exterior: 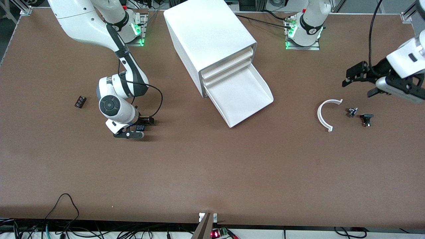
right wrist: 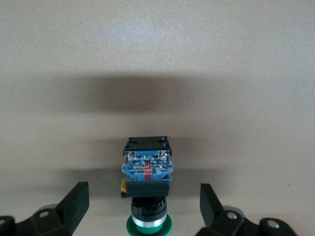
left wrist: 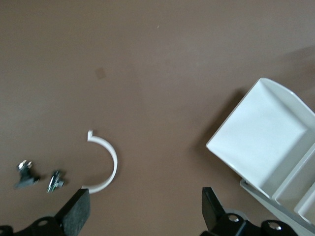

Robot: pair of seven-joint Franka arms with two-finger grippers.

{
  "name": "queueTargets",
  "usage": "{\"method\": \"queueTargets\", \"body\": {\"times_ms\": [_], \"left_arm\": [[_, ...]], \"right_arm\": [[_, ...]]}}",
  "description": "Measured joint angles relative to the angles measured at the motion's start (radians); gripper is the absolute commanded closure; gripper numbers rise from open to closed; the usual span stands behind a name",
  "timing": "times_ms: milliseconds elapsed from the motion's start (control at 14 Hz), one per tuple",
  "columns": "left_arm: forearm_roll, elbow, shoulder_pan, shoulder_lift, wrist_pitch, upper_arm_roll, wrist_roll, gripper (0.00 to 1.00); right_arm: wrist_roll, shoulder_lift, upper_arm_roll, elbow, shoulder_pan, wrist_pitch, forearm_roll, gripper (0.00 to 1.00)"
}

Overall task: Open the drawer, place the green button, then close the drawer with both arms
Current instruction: 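Lift the green button with the right gripper while the left gripper withdraws, then carry the green button over the open drawer with the right gripper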

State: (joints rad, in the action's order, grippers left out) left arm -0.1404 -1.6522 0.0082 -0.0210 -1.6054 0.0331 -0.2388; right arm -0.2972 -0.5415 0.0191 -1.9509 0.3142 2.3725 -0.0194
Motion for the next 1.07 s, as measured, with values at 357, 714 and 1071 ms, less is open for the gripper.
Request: {"method": "queueTargets", "body": {"times_ms": [357,714,1071], "left_arm": [[0.13,0.08,-0.004,0.005,0.105,0.011,0.063,0.0],[0.185,0.084,-0.004,0.017,0.106,0.008,0.07,0.0],[0.185,0.084,-0.004,0.02,0.106,0.008,0.072,0.0]], "right_arm": [[0.016,0.0,0.0,-0.036,0.0,0.056,-0.001,0.33],[0.031,0.001,-0.002,-0.037,0.0,0.064,-0.002,0.59],[0.055,0.001,-0.003,-0.034,0.0,0.073,-0.002,0.61]]}}
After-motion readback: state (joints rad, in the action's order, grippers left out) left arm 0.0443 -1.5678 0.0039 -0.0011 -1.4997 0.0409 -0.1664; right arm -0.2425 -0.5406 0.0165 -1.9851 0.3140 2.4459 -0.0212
